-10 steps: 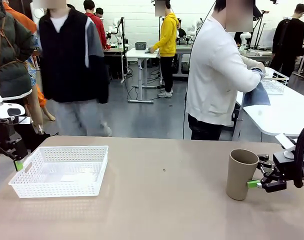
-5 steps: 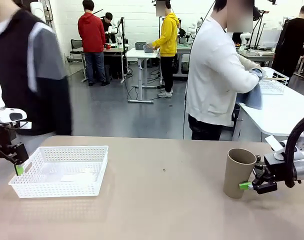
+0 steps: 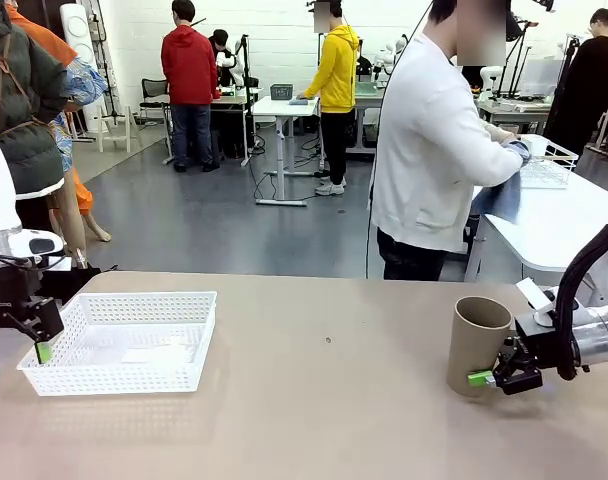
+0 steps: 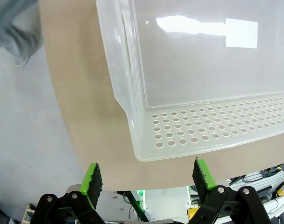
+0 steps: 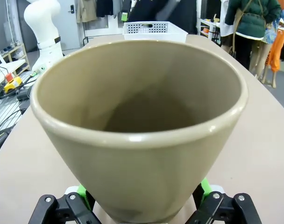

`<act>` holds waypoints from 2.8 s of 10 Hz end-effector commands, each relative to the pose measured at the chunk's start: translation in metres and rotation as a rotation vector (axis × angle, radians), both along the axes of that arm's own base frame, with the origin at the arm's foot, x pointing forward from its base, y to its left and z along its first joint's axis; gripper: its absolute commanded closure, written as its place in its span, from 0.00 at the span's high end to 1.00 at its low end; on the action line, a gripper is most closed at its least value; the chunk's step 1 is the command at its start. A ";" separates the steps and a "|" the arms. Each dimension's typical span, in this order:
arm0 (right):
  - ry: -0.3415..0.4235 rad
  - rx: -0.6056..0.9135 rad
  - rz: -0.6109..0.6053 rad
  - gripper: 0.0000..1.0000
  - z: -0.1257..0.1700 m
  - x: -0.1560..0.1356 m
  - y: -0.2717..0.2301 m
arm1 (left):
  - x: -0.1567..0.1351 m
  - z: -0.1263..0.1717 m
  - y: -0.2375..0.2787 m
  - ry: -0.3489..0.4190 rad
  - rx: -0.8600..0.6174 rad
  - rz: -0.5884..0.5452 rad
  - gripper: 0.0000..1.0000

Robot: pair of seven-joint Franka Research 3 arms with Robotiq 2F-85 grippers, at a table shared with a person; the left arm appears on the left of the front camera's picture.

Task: Clean and organize the cups into the basket.
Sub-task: Pick up the Organizing basket and move it to the center of the table, then pick up the Reusable plastic cup from the right side of the table and place it inside the Organizing basket.

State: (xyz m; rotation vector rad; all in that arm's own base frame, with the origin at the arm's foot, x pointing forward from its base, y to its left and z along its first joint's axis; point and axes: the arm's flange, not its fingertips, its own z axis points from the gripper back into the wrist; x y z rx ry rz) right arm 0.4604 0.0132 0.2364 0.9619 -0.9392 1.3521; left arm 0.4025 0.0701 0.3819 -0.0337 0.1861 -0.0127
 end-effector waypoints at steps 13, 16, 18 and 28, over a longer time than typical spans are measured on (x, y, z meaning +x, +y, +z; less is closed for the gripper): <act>-0.058 0.003 -0.016 1.00 -0.005 0.003 -0.002 | 0.004 -0.035 -0.002 -0.151 0.065 0.177 1.00; -0.071 0.017 0.003 0.00 -0.004 0.002 -0.003 | 0.004 -0.036 -0.001 -0.141 0.073 0.166 0.00; -0.063 0.020 0.009 0.00 -0.004 0.002 -0.003 | 0.004 -0.035 0.000 -0.140 0.071 0.170 0.00; -0.062 -0.036 -0.021 0.00 0.033 -0.017 0.007 | 0.000 -0.023 -0.033 -0.070 -0.001 0.129 0.00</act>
